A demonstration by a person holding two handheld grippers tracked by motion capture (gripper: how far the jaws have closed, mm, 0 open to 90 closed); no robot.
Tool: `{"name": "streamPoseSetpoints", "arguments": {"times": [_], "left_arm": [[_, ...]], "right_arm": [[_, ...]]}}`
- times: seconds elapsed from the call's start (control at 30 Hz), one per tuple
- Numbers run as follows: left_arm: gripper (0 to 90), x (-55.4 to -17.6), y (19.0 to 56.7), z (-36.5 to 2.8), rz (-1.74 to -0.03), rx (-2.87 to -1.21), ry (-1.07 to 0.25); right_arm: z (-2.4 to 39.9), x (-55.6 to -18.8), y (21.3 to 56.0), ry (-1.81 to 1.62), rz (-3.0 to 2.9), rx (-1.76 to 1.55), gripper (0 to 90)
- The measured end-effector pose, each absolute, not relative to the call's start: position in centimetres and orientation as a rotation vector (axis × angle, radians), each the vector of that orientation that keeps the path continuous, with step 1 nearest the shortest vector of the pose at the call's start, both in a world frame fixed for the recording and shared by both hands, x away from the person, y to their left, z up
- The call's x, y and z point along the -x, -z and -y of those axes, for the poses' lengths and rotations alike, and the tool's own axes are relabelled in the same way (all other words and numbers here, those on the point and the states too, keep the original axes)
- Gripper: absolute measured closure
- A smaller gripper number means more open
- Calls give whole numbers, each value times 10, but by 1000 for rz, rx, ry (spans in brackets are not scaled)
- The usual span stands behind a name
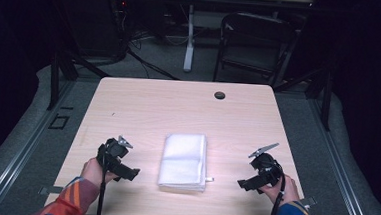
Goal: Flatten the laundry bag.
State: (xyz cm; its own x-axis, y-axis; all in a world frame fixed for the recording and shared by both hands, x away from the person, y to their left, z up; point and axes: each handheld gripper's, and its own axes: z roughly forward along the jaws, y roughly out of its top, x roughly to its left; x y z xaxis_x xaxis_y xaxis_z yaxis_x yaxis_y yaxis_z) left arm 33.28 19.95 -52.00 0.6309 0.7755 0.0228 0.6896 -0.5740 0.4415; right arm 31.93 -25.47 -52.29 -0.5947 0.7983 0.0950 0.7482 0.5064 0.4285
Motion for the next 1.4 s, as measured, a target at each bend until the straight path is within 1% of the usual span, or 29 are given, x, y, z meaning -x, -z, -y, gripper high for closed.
{"name": "streamPoseSetpoints", "arguments": {"times": [0.27, 0.33, 0.43, 0.8, 1.27, 1.4], "left_arm": [[0, -332, 515, -195, -1126, -2432, -287], [0, -332, 514, -194, -1115, -2435, -283], [0, -333, 515, -192, -1109, -2443, -284], [0, -333, 512, -184, -1072, -2459, -281], [0, -332, 510, -162, -991, -2478, -264], [0, -330, 509, -155, -972, -2475, -282]], "right_arm": [[252, -320, 520, -631, -2644, -1328, 61], [250, -319, 523, -698, -2607, -1356, 63], [251, -322, 521, -635, -2649, -1330, 65], [249, -321, 520, -665, -2648, -1333, 78], [245, -323, 521, -669, -2654, -1333, 87], [244, -323, 522, -691, -2652, -1343, 89]]}}
